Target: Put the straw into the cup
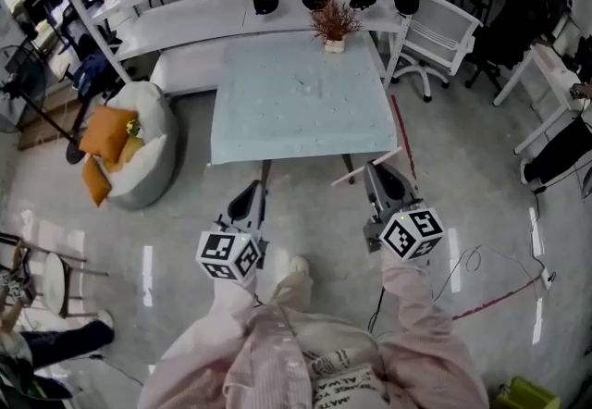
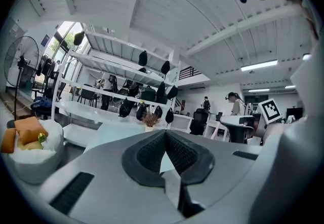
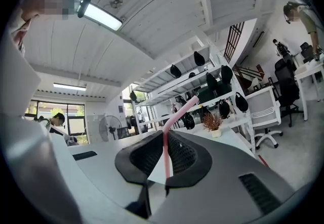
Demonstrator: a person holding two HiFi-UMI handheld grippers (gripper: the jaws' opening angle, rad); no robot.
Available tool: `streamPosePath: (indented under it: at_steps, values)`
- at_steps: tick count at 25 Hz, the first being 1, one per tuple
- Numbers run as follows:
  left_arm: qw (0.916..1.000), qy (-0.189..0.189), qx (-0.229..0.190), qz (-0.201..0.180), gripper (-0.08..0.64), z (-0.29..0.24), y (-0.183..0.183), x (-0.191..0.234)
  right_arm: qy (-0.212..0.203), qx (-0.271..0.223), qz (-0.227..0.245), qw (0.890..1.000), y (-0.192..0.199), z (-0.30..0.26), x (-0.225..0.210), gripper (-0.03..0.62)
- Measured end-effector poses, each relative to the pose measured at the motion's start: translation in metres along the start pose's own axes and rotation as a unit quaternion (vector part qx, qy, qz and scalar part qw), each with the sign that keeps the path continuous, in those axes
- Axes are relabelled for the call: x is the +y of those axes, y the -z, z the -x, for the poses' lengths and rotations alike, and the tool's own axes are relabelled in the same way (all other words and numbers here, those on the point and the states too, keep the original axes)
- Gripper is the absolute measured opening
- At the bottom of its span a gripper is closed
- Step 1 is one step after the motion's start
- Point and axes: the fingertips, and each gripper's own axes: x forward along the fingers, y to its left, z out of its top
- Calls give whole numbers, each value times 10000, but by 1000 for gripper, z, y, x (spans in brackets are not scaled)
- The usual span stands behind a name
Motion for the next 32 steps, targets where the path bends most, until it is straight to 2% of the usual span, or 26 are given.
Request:
streamPosePath:
  at_steps: [8, 14, 25, 32]
  values:
    - [9995, 196, 169, 154, -2, -78, -3, 52, 307, 70, -73, 9995, 2, -77, -36, 23]
    - [9991, 326, 224, 176, -2, -112, -3, 75, 444, 27, -116, 9989, 5, -115, -53, 23]
    - [9990, 223, 284, 276, -1, -142, -3, 103, 442, 56, -130, 9989, 3, -159, -71, 23]
    - [9992, 137, 273, 247, -2, -180, -9, 122, 457, 24, -230, 9987, 0, -196, -98, 23]
